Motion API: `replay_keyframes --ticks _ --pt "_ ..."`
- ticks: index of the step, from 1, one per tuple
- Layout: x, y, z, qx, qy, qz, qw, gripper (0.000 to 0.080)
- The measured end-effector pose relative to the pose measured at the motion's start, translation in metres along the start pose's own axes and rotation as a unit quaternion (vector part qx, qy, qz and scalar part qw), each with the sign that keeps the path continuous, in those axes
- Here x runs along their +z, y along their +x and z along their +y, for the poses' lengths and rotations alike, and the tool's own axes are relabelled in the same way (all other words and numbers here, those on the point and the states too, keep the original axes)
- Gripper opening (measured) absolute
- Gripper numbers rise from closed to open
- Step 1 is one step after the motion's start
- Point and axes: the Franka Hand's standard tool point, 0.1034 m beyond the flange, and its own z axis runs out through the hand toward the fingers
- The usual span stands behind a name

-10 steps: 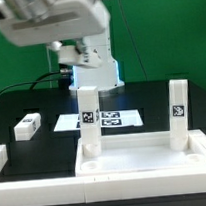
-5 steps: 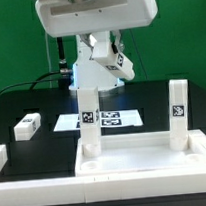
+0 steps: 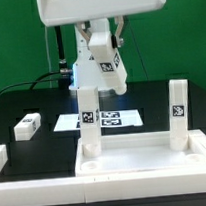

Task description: Assemble desk

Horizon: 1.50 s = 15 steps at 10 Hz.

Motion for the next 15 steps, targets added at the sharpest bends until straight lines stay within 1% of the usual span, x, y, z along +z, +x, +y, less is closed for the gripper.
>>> replay_keyframes --ticks 1,2,3,4,5,6,7,8,9,10,11,12,13,14,15 --pt "0.0 0.015 -0.004 -0.013 0.004 0.05 0.999 0.0287" --pt "0.0 0.023 -0.014 -0.005 0.014 0.095 0.995 0.0287" --pt "0.002 0.02 -0.034 0.005 0.029 0.138 0.99 0.0287" --pt "0.007 0.006 -0.06 0.023 0.04 0.146 0.988 0.0287" --pt "0.013 -0.007 -0.089 0.051 0.055 0.152 0.986 0.0287" --pt "0.021 -0.021 -0.115 0.054 0.07 0.164 0.982 0.0287" --pt "0.022 -0.02 -0.114 0.045 0.073 0.175 0.981 0.0287" --pt "0.022 -0.018 -0.11 0.05 0.072 0.173 0.981 0.0287" --pt "0.022 -0.019 -0.111 0.05 0.073 0.172 0.981 0.0287" --pt "0.024 -0.019 -0.11 0.041 0.071 0.171 0.982 0.0287" --pt "0.032 -0.018 -0.108 -0.001 0.056 0.174 0.983 0.0287" --pt "0.041 -0.016 -0.114 -0.026 0.047 0.174 0.983 0.0287" --pt "0.045 -0.017 -0.126 -0.045 0.043 0.173 0.983 0.0287" --pt "0.05 -0.018 -0.128 -0.07 0.037 0.174 0.982 0.0287" --pt "0.05 -0.018 -0.127 -0.061 0.04 0.173 0.982 0.0287"
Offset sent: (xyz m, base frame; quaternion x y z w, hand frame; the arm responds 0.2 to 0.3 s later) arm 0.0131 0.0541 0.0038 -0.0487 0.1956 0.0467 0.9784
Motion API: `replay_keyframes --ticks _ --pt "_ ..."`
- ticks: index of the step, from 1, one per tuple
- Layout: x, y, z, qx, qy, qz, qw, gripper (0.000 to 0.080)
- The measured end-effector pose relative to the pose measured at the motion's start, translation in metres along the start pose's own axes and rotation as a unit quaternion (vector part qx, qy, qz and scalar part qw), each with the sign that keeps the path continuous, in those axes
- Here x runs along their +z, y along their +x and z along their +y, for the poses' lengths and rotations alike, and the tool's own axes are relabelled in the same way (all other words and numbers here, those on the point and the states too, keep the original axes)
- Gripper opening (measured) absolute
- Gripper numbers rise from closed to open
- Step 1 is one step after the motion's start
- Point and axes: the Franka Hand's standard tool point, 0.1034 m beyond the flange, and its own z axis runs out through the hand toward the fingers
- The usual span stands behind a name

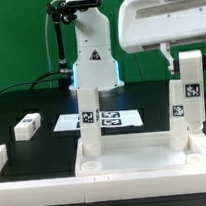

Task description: Assemble desk

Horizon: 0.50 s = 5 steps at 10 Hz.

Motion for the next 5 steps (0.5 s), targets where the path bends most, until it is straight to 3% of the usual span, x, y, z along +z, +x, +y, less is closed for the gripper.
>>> replay_keyframes --ticks 3,5 --pt "0.002 -0.001 0.0 -0.016 0.0 0.006 1.0 0.0287" --pt "0.011 -0.003 0.0 -0.068 -0.002 0.034 0.997 0.0287"
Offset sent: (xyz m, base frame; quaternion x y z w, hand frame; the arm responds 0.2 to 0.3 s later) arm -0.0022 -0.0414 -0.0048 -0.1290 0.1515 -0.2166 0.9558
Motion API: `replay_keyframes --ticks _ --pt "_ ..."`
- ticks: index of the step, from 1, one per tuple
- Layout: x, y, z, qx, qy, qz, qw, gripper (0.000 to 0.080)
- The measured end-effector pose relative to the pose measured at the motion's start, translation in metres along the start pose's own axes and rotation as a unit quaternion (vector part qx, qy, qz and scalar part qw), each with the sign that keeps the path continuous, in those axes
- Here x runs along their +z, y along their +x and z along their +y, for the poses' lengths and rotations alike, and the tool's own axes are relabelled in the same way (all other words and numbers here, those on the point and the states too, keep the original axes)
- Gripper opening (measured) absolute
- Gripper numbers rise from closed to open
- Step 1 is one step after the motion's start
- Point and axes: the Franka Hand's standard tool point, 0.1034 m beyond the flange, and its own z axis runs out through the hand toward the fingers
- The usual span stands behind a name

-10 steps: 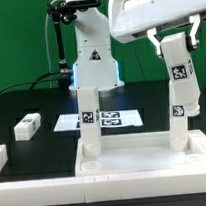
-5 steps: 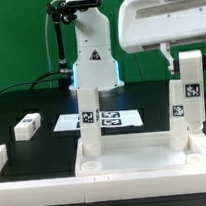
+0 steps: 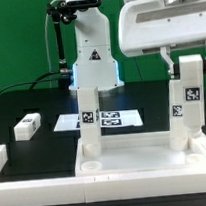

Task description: Assemble desk

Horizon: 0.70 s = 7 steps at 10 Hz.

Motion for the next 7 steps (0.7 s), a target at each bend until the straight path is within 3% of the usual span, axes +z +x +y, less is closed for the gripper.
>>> replay_keyframes --ticks 2,7 --pt "0.0056 0.0072 0.002 -0.051 0.002 0.032 0.998 0.0287" --pt "0.0031 0.0082 0.0047 -0.021 0.002 0.028 0.999 0.0287"
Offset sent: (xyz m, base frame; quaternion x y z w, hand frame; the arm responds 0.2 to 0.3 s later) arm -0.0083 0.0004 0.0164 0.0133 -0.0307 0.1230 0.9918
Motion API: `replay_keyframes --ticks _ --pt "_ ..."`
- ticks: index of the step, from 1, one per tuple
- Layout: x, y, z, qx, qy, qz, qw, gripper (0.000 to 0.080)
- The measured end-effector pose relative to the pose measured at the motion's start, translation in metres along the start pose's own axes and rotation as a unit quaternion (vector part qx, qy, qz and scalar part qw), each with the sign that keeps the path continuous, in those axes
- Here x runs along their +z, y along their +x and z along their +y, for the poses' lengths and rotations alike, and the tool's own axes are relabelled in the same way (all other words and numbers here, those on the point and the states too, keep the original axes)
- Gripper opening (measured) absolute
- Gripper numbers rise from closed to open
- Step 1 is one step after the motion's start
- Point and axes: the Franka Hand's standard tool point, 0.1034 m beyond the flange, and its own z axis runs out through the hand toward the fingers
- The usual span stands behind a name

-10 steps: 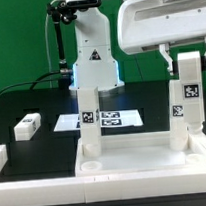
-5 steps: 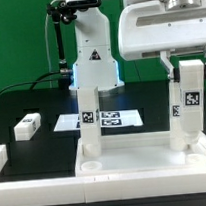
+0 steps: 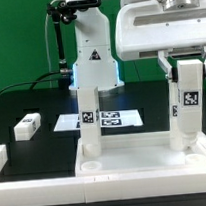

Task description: Assemble desk

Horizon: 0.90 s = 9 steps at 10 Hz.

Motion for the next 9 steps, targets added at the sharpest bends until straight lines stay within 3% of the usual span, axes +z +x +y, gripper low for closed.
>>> replay_keyframes --ticks 5,9 --pt "0.022 -0.009 -0.009 -0.021 -0.01 -0.003 1.0 0.0288" --pt "0.023 -0.009 -0.014 -0.023 -0.008 -0.001 1.0 0.0288"
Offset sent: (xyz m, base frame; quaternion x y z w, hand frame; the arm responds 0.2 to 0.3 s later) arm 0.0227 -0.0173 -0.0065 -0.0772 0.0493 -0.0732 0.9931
